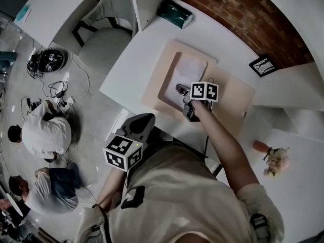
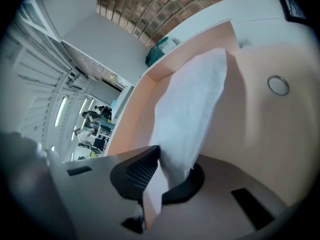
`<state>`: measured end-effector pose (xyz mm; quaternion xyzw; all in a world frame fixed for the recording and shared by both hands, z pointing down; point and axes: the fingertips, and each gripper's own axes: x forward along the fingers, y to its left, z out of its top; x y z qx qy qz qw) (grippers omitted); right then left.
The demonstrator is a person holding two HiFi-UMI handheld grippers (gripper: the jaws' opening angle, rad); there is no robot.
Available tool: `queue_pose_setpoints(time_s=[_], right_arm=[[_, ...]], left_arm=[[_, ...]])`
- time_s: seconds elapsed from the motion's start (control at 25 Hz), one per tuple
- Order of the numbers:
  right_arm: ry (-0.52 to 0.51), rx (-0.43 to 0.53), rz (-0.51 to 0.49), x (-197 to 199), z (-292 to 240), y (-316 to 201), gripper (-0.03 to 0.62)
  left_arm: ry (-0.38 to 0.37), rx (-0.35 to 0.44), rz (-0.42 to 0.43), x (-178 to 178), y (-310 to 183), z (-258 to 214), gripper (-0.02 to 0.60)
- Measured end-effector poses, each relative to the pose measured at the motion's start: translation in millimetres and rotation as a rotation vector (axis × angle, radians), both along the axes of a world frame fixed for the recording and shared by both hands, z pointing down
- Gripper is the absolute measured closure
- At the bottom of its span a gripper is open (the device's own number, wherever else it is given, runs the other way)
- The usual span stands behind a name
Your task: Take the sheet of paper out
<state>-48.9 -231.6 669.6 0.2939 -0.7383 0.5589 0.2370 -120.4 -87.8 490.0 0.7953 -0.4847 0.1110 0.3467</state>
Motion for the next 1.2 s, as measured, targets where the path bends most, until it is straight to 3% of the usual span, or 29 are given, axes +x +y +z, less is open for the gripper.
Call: queue_pose_setpoints(time_s=[0.16, 1.2], right_arm=[[0.035, 0.013, -0.018, 0.7, 2.7, 1.2, 0.563], [-0.021, -0.045, -0.018, 1.0, 2.5, 0.2, 0.566]], left_arm=[[-0.001, -0.005, -0.007, 0.0, -2.3, 3.0, 0.565], [0.021, -0.014, 0.012, 11.7, -2.9, 5.5, 0.565]])
